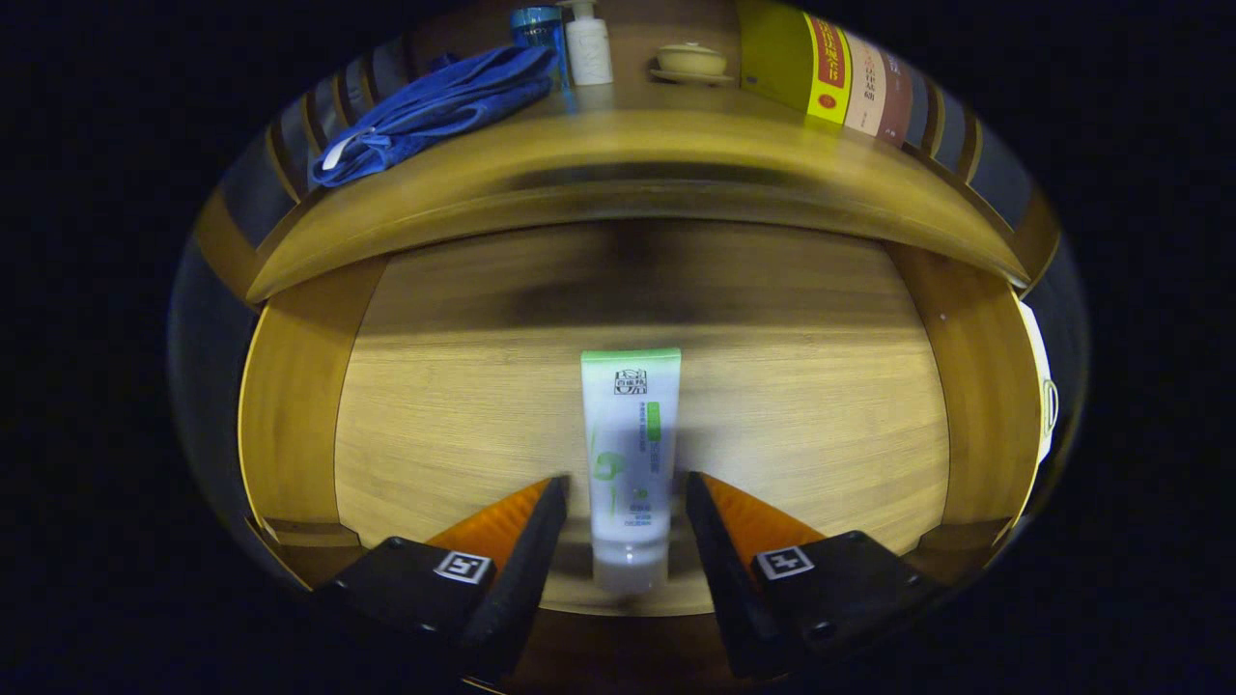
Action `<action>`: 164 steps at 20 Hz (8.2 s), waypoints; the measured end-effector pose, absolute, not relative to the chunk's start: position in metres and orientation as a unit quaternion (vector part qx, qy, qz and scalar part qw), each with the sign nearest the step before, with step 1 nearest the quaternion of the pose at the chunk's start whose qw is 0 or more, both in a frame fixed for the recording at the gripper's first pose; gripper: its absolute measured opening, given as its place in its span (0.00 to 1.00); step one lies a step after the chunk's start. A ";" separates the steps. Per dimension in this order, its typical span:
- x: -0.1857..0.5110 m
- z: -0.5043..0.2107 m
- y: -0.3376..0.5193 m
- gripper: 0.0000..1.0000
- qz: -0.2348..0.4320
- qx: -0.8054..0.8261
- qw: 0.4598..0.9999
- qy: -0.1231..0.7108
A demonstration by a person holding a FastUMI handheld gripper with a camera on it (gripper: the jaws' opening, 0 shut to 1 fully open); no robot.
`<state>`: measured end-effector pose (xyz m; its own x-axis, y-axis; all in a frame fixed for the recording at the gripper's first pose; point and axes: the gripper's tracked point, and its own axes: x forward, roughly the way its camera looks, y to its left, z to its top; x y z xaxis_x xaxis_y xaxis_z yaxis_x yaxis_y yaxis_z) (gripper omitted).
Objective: Pull open the drawer, take out the items inside it, and place them on the countertop above the cabinet.
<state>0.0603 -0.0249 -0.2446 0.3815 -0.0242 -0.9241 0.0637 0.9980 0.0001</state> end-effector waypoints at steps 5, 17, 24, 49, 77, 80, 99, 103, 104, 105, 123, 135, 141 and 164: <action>0.058 -0.247 -0.026 0.60 -0.015 0.004 0.824 0.567; 0.060 -0.222 -0.030 0.50 0.005 0.047 0.889 0.455; 0.048 -0.172 -0.025 0.50 0.021 0.038 0.925 0.378; 0.225 -0.109 -0.027 0.50 -0.016 0.052 0.956 0.289; 0.184 -0.078 -0.024 0.99 0.000 0.031 0.972 0.233; 0.157 -0.059 -0.016 0.99 0.012 0.022 0.978 0.207; -0.036 -0.091 -0.004 0.98 0.011 0.025 0.991 0.134; -0.061 -0.125 -0.006 0.98 -0.003 0.031 0.988 0.154; -0.065 -0.135 -0.005 0.98 -0.004 0.030 0.986 0.161; -0.068 -0.144 -0.006 0.98 -0.006 0.028 0.985 0.170; -0.041 -0.164 -0.008 0.97 -0.030 0.030 0.983 0.178; 0.022 -0.161 -0.010 0.98 -0.025 0.006 0.984 0.174; 0.060 -0.153 -0.016 0.96 -0.021 0.030 0.987 0.157; 0.123 -0.158 -0.021 0.96 -0.020 0.015 0.986 0.165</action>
